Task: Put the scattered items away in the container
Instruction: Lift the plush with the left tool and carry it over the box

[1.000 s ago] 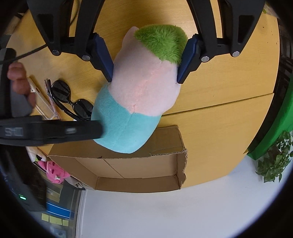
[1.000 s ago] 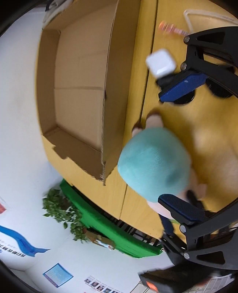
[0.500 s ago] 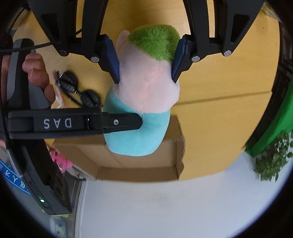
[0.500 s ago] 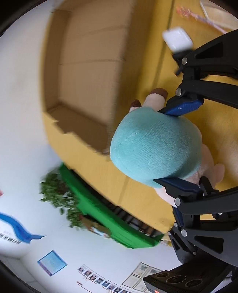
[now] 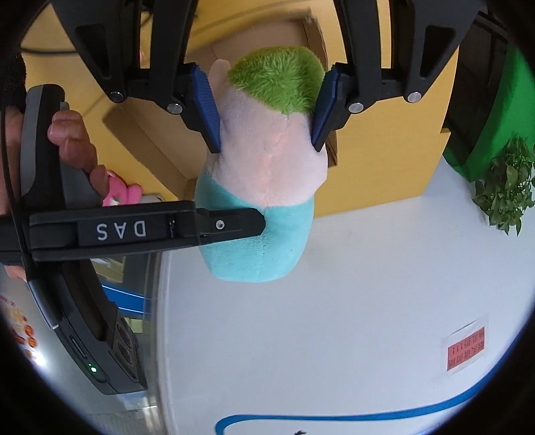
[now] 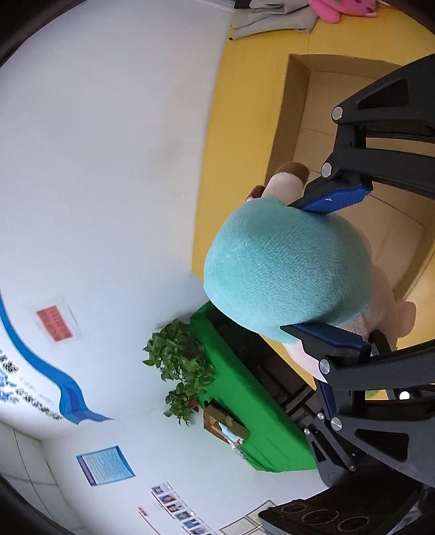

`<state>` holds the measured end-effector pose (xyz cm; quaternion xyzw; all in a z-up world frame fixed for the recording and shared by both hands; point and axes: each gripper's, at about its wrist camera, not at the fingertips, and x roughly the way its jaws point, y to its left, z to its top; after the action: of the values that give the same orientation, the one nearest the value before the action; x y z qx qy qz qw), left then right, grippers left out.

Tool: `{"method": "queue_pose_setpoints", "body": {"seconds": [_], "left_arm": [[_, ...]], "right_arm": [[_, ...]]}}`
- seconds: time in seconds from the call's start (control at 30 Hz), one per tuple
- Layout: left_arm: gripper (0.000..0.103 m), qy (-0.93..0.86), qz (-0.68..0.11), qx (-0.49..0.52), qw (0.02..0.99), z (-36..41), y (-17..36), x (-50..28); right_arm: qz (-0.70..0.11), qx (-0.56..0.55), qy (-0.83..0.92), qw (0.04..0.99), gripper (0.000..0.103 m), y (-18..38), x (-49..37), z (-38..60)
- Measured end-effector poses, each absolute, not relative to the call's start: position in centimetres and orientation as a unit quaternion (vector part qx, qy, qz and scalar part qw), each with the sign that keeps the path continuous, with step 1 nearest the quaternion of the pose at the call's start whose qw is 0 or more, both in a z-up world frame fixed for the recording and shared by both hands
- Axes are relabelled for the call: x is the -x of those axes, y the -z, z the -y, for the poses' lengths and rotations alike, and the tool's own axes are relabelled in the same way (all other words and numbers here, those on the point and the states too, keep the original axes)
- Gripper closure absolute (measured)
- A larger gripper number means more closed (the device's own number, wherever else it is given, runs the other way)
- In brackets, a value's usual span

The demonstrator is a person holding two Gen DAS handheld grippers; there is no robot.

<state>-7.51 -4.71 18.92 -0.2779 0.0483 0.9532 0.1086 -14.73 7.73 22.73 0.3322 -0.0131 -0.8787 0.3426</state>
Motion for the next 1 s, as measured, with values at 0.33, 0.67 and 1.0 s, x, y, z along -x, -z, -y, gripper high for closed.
{"method": "queue_pose_setpoints", "body": {"seconds": [0.33,0.67,1.0], "left_arm": [[0.054,-0.912,0.019,0.405,0.067,7.6,-11.7,23.3],[0.054,-0.865,0.050,0.499,0.025,10.6,-1.8,29.4],[0.051,-0.853,0.060,0.518,-0.007,11.6,0.0,29.4]], "right_arm": [[-0.002,-0.416,0.828,0.376,0.040,-13.7,29.7,-3.8],[0.026,-0.470,0.782,0.409,0.039,-1.2,35.1,-1.2],[0.041,-0.477,0.771,0.421,0.036,1.9,35.9,-1.6]]}}
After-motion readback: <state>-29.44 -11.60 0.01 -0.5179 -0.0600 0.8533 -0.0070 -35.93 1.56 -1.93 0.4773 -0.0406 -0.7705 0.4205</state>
